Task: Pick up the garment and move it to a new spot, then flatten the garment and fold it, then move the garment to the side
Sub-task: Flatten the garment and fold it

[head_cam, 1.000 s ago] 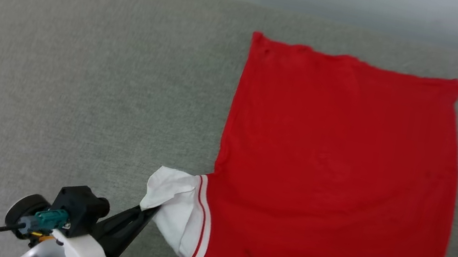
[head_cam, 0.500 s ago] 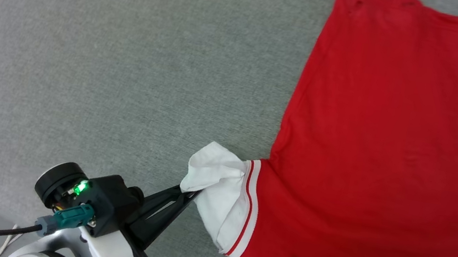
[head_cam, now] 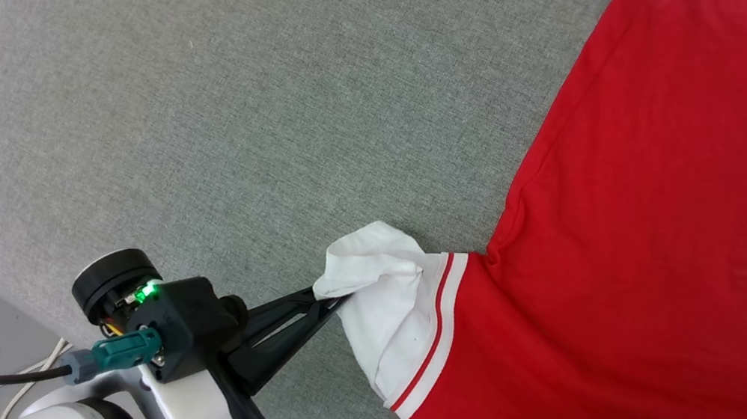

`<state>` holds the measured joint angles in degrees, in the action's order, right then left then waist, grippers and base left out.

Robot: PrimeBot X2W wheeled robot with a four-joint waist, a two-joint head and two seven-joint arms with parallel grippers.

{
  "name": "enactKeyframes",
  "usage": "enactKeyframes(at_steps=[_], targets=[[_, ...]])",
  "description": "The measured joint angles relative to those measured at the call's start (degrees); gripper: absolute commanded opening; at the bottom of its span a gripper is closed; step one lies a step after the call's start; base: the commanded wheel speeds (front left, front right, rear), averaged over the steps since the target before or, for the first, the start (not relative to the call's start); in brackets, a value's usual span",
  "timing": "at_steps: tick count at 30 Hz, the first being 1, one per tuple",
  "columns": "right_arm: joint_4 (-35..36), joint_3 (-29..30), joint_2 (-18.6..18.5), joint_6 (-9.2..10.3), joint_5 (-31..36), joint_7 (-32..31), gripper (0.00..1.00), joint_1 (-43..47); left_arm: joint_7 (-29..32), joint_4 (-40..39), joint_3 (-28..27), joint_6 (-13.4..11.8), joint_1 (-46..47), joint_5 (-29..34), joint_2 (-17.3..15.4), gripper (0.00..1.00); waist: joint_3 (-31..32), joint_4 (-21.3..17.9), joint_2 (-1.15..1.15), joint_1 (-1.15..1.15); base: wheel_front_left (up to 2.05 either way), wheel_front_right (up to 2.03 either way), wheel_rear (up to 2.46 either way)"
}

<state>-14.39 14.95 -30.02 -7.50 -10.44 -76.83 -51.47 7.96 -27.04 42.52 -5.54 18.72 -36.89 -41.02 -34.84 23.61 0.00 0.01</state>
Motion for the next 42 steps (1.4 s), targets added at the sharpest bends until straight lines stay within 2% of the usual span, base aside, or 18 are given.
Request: enactKeyframes(at_steps=[2,13,24,33,38,42], targets=[[0.3,0.3,0.3,0.0,0.3,-0.1,0.0,0.3,-0.1,0.4,0.0,0.0,0.0,0.0,0.1,0.0,0.0,0.0,0.0,0.0,0.0,0.0,0.0],[1.5,1.4,2.8,-0.01,0.4,0.9,0.0,7.4,-0.2,1.6,-0.4,-0.8,0.1,0.0,-0.5,0.0,4.1,-2.2,0.0,0.0,0.0,0.0,0.0],[3.9,-1.2,4.1,-0.01,-4.5,3.8,0.0,25.4,0.9,4.8,-0.7,-4.4,-5.4,-2.1,-2.7,0.0,14.7,-8.6,0.0,-0.01,0.0,0.0,0.0],[13.4,2.4,6.2,-0.01,-9.2,6.4,0.0,42.8,-1.6,8.2,-1.8,-6.5,-10.2,-5.1,-2.8,0.0,23.5,-15.7,0.0,-0.02,0.0,0.0,0.0],[20.7,5.4,7.8,0.0,-12.4,8.7,0.0,54.9,-2.9,10.0,-2.0,-7.0,-10.9,-5.6,-1.7,0.0,26.9,-18.5,0.0,-0.03,0.0,0.0,0.0],[22.9,7.8,10.4,-0.01,-13.1,11.4,0.0,60.5,-4.0,11.3,-1.9,-7.3,-11.4,-6.1,-0.3,0.0,28.3,-20.5,0.0,-0.03,0.0,0.0,0.0]])
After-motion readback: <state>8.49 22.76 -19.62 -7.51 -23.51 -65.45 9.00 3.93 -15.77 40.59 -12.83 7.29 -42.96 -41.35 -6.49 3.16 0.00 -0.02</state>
